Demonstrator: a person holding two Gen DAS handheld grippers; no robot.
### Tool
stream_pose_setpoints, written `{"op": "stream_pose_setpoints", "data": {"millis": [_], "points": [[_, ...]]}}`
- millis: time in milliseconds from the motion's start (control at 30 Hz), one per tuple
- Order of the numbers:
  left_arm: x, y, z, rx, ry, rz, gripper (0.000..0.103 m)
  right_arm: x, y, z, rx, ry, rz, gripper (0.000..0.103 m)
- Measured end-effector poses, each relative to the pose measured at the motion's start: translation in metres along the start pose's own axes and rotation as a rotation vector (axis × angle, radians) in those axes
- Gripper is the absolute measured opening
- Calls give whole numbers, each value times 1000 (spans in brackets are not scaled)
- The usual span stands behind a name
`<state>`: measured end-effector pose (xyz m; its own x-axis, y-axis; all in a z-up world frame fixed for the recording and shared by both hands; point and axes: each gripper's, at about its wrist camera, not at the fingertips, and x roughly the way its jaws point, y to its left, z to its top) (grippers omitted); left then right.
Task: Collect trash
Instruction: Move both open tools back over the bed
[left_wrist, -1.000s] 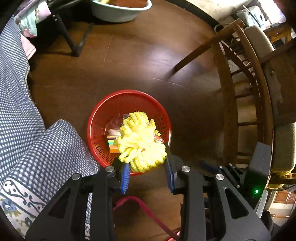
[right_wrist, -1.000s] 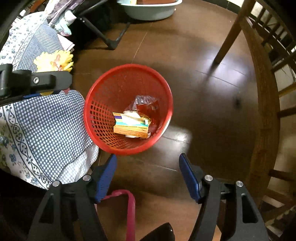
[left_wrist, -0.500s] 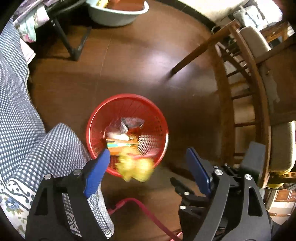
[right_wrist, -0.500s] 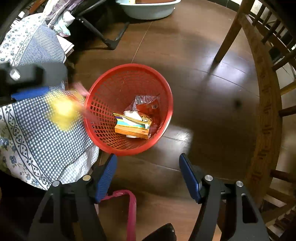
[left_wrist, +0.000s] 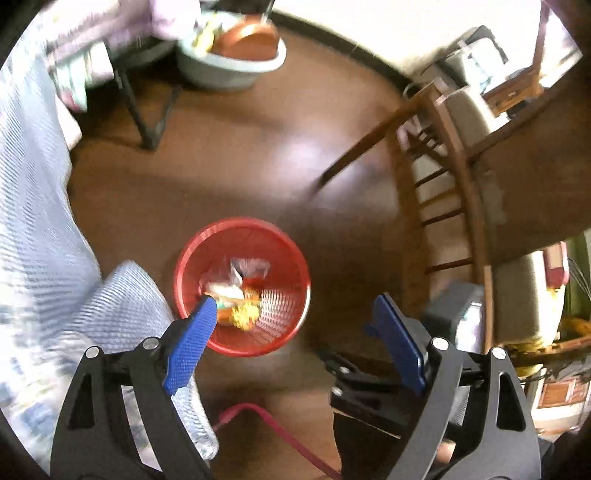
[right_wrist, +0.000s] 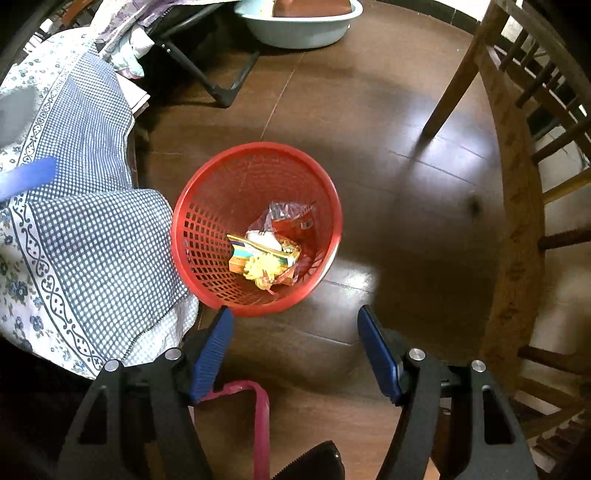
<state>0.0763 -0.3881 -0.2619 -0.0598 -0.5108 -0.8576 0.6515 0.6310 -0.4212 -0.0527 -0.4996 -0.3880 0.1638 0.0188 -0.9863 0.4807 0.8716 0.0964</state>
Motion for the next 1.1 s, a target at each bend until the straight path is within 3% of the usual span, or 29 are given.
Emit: {"op": "stream_pose_setpoints", "data": {"millis": [100, 267, 333, 400, 500, 633, 733, 900, 1100], "points": [[-56, -4, -2, 21, -114, -8, 88, -14, 10, 6, -18, -25, -1, 68], [-141, 17, -6, -3, -291, 73, 94, -51, 37, 17, -71, -103, 16, 74], [-182, 35, -12, -40, -387, 137, 96, -79, 55, 23, -104, -173, 49, 76], [-216, 60, -19, -88, -463, 219, 96, -108, 75, 26, -143, -260, 65, 89], [-251, 102, -32, -184, -513, 299, 96, -147, 119, 29, -236, -379, 50, 97], [-290, 154, -58, -347, -590, 335, 96, -178, 174, 31, -322, -435, 115, 97], [-319, 187, -81, -426, -647, 422, 96, -199, 227, 31, -413, -466, 158, 97], [-349, 242, -112, -545, -656, 562, 96, -207, 305, 34, -501, -486, 219, 97], [-354, 285, -140, -646, -653, 569, 96, -199, 377, 51, -500, -453, 279, 97]]}}
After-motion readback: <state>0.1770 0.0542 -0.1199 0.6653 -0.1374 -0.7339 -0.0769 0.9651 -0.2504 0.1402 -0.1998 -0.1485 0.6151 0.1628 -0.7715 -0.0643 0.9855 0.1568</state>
